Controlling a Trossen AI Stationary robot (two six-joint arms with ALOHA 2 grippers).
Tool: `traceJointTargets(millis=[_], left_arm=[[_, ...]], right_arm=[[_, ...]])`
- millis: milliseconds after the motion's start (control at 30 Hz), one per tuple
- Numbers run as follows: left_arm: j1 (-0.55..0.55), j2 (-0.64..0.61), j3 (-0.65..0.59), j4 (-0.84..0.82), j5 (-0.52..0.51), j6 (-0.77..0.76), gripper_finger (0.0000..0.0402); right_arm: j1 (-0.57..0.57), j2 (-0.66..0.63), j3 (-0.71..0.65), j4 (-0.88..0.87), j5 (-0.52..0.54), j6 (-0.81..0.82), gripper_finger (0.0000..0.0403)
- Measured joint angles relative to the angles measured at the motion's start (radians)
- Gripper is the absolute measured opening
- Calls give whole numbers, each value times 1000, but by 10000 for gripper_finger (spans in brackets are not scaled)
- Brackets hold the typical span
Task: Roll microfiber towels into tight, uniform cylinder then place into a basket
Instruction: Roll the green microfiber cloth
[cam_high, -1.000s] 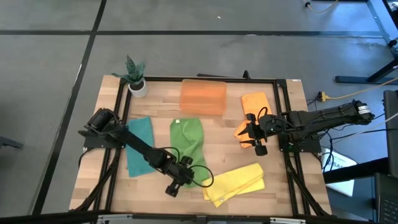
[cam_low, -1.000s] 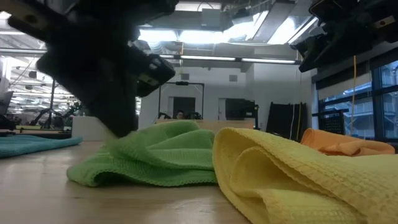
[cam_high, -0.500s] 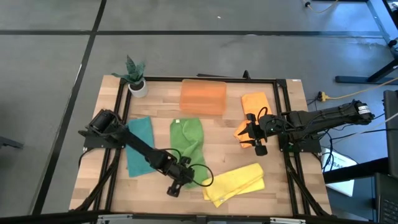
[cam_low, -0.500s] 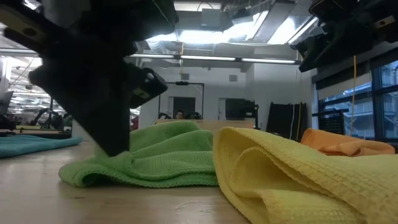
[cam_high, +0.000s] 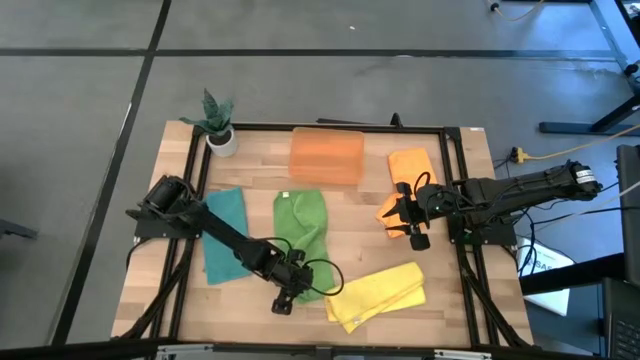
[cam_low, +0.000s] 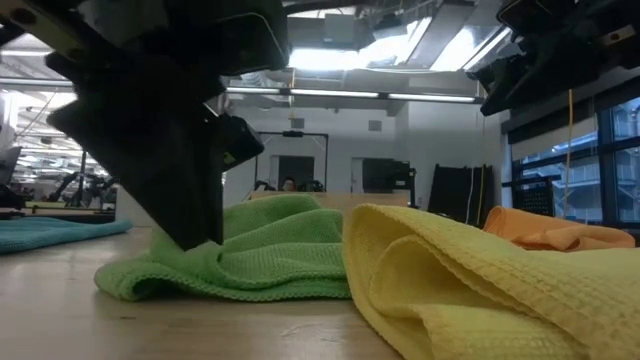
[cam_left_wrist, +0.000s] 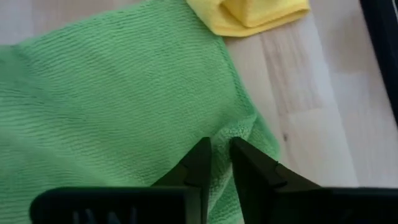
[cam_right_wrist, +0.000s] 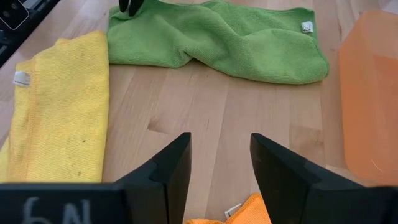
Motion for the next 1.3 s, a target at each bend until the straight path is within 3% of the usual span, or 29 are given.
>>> traceJointTargets(millis=[267, 500, 667, 933, 1067, 1300], left_arm=[[-3, -2, 0, -20, 42, 32, 64], [-1, -78, 0, -107, 39, -17, 64], [1, -171, 0, -186, -58, -28, 64], [70, -230, 1, -361, -374, -21, 64], [153, -206, -1, -453, -393, -17, 64], [309, -164, -1, -420, -383, 111, 64]], right_arm=[[0, 0, 0, 0, 0, 1, 166], [0, 0, 0, 0, 0, 2, 166], [0, 0, 0, 0, 0, 2, 166], [0, 0, 0, 1, 1, 2, 166], [0, 0, 0, 1, 1, 2, 166], [0, 0, 0, 2, 1, 3, 166]])
